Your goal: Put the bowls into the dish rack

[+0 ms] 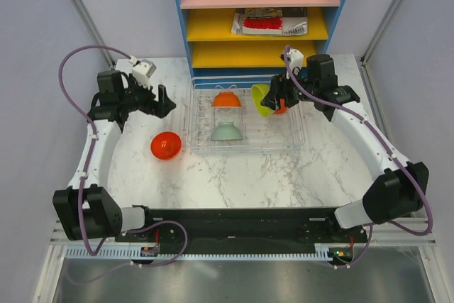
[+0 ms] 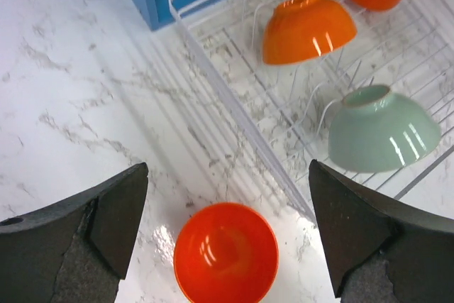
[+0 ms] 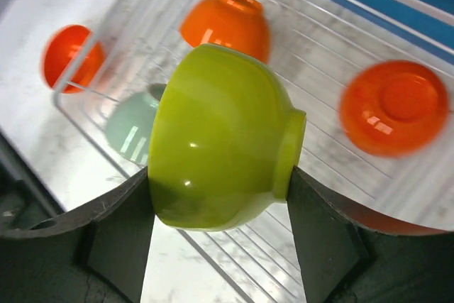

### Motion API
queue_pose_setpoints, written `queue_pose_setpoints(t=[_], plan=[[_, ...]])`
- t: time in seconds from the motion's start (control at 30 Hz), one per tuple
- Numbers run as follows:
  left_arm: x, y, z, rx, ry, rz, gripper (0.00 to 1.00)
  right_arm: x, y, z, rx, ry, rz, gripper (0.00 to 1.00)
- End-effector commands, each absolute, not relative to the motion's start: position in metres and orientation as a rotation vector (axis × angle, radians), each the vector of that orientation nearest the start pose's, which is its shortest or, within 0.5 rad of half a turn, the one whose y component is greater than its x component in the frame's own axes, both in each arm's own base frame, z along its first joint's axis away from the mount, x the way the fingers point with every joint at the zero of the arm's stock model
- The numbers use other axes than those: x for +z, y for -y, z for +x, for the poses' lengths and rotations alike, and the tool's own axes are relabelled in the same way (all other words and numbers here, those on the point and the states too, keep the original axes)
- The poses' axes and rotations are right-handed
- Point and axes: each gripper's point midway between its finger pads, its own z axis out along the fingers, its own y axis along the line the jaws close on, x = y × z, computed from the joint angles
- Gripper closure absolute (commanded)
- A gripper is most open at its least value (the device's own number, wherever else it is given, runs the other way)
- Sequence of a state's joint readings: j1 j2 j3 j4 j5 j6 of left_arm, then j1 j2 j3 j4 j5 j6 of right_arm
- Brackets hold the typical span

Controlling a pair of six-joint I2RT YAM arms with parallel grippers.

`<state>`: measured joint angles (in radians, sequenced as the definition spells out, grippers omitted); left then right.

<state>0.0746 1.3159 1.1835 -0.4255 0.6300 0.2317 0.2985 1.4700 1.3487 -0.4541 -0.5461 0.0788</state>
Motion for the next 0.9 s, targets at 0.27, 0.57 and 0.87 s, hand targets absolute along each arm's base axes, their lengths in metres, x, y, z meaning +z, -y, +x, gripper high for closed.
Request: queue_pose_setpoints(t=[0.27, 0.57, 0.87], plan=[[0.158, 0.048, 0.319, -0.511, -2.127, 0.583, 0.0, 0.225, -0.142, 0.368, 0.115, -2.117, -0.648, 1.0], [0.156, 0.046, 0.309, -0.518, -2.117, 0.608, 0.0, 0.171, -0.146, 0.366, -0.08, -2.202, -0.769, 1.0], [0.156, 0.05, 0.305, -0.56, -2.107, 0.618, 0.0, 0.141, -0.15, 0.368, -0.229, -2.236, -0.82, 1.0]])
